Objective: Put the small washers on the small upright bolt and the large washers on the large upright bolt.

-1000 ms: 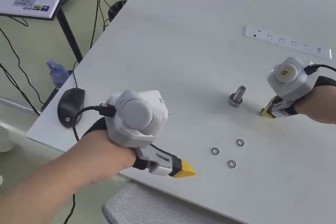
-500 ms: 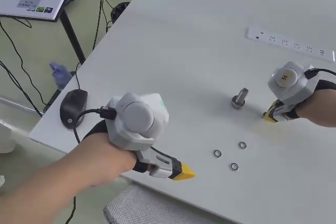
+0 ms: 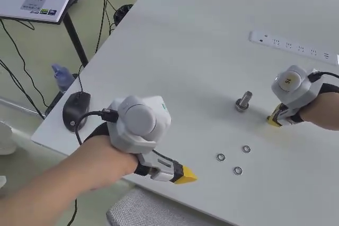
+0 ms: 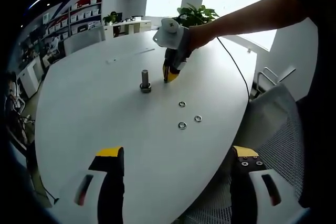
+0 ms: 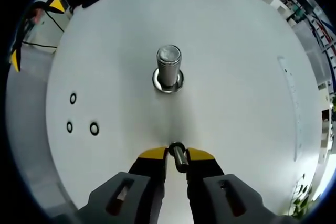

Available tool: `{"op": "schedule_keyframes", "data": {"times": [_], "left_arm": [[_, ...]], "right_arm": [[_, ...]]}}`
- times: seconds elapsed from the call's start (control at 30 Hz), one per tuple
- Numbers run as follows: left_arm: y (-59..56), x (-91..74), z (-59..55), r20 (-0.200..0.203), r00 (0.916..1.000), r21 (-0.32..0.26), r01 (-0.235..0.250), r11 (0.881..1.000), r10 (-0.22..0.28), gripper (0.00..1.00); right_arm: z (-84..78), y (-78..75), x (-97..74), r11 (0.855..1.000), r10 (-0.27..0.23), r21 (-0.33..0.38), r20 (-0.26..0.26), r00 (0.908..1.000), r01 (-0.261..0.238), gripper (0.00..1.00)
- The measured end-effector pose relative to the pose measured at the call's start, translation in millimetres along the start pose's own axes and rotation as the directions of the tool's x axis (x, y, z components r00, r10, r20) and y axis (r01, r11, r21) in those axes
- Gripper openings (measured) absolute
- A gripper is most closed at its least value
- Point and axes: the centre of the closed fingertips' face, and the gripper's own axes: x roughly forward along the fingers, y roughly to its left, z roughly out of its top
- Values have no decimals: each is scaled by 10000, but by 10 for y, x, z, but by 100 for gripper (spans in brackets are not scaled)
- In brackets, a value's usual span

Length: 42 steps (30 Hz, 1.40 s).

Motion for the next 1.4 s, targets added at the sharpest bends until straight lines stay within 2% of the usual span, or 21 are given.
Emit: {"op": "schedule_keyframes", "data": {"times": [0.3,0.5,0.7,1.13,1.4], "left_arm": [[-24,-5,-30,-20,10000,-64,20,10000,-21,82],[-21,-20,-35,-46,10000,-6,-5,10000,5,82],[0,-27,-32,61,9999,-137,-140,9998,141,83],[-48,-43,25,66,10000,153,-51,9999,50,82],[-51,-67,67,96,10000,293,-29,9996,26,82]], "right_arm": [[12,28,4,9997,230,71,118,9997,-231,26],[-4,18,-32,9994,319,104,165,9994,-321,28],[4,-2,-114,9996,238,168,266,9994,-242,28],[109,-11,-399,9999,-121,85,593,9982,116,34],[128,5,-548,9988,-167,473,905,9958,125,33]]}}
